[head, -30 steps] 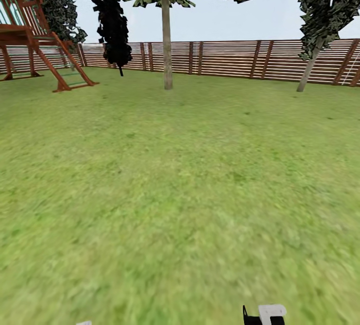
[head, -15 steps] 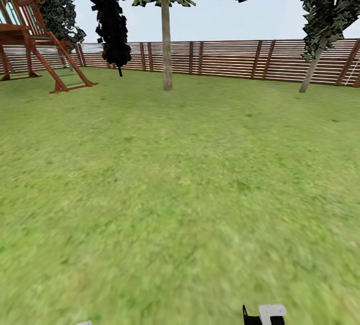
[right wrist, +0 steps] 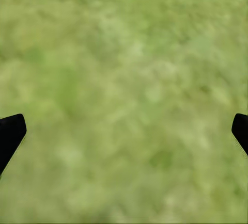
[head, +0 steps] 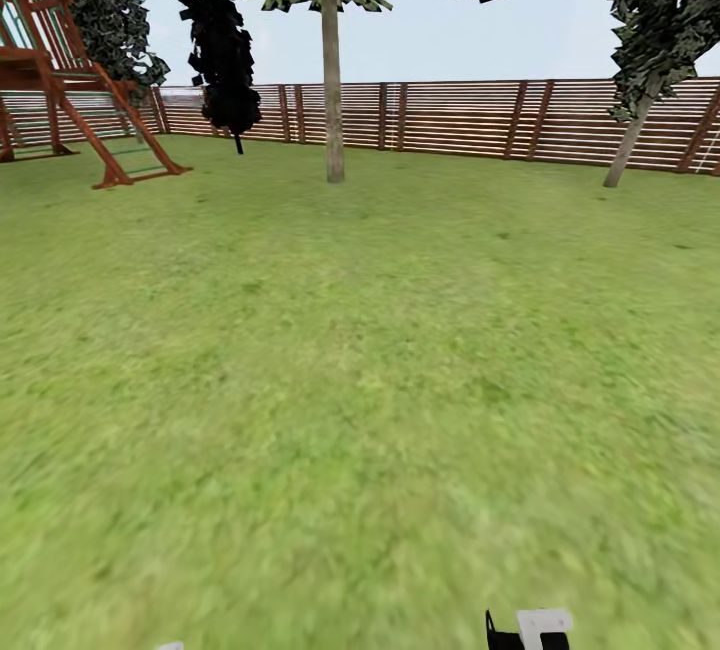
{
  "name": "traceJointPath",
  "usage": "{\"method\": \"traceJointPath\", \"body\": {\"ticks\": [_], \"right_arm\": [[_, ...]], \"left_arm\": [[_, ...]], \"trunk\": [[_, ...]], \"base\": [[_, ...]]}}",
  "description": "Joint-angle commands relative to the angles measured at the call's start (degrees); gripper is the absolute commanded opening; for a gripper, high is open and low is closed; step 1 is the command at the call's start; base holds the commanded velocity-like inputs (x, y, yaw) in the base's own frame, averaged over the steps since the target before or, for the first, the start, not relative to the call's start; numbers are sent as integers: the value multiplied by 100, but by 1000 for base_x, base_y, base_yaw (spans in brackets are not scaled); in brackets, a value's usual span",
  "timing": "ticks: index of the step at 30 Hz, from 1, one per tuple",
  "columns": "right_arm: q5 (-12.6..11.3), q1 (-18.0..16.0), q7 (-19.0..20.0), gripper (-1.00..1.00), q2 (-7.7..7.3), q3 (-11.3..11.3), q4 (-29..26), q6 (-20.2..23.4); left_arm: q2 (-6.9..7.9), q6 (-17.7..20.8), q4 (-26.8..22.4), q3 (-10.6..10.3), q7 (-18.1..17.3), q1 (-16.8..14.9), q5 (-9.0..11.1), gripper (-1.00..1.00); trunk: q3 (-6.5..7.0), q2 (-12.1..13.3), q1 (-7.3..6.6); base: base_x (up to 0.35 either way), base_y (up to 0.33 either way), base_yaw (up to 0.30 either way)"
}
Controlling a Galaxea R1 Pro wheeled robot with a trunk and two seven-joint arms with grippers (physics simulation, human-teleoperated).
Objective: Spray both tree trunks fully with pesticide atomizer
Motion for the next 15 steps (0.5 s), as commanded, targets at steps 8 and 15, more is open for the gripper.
{"method": "traceJointPath", "body": {"ticks": [8,15], "right_arm": [[61,-4,-28,100,0,-37,7,-14],[62,-7,-28,100,0,-37,7,-14]], "left_arm": [[2,-16,-1,-48,21,-2,30,-100],[2,-16,-1,-48,21,-2,30,-100]], "trunk": [[-5,-2,3],[-5,-2,3]], "base": [[339,0,0],[339,0,0]]}}
